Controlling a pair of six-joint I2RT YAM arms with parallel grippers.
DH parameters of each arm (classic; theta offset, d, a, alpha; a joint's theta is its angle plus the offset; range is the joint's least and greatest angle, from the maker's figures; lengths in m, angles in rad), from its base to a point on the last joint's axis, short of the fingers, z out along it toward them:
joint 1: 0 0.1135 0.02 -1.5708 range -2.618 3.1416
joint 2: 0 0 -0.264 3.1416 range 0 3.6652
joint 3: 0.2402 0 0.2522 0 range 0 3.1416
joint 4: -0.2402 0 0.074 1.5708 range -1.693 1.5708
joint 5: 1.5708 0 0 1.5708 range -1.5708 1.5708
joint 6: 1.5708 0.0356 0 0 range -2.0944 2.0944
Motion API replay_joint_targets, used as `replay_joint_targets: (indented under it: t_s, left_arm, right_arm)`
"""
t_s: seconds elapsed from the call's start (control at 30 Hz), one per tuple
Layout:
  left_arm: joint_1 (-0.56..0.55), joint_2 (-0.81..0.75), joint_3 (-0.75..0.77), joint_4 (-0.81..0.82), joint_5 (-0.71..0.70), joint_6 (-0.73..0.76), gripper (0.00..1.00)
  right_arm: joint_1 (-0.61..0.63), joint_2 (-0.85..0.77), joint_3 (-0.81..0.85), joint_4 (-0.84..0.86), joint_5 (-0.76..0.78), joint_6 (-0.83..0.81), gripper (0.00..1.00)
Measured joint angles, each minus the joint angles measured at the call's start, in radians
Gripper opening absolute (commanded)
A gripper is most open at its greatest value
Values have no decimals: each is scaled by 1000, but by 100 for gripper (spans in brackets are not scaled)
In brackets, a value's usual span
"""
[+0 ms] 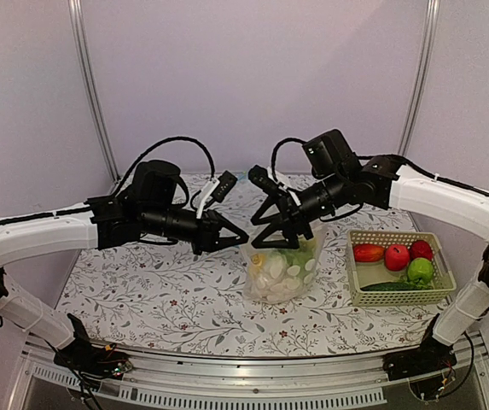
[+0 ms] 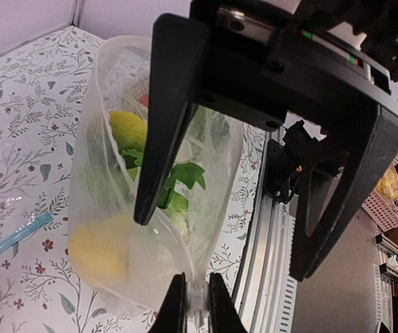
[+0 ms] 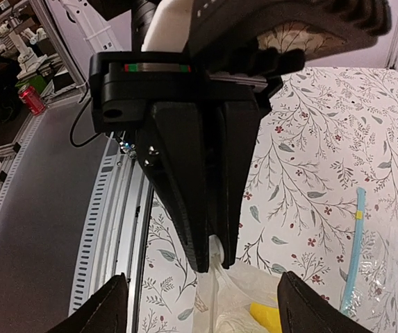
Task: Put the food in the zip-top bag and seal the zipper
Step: Pass from the left arm to the right
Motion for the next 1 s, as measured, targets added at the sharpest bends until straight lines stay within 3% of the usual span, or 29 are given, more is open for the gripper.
replay_joint_targets:
  t_s: [0.33, 0.5, 0.67, 0.8, 0.83, 0.87, 0.93, 1.0]
  left_arm:
    - [0, 0, 0, -8, 1, 10, 0]
    - [0, 0, 1, -17, 1, 11, 0]
    - [0, 0, 1, -23, 0, 11, 0]
    - [0, 0, 3, -22, -3, 11, 0]
    - [0, 0, 3, -21, -3, 11, 7]
    - [0, 0, 3, -21, -5, 11, 22]
    - [0, 0, 2, -20, -8, 13, 63]
    - [0, -2, 1, -11, -14, 5, 84]
  right_arm:
    - [16, 51, 16, -19, 45, -69, 50]
    - [19, 53, 16, -32, 89, -93, 32]
    - [21, 53, 18, -50, 111, -93, 2]
    - [24, 53, 33, -81, 116, -97, 0]
    - [24, 53, 34, -83, 116, -95, 0]
    - [24, 53, 34, -83, 116, -94, 0]
    - [24, 53, 33, -82, 117, -90, 0]
    - [24, 52, 32, -70, 118, -76, 0]
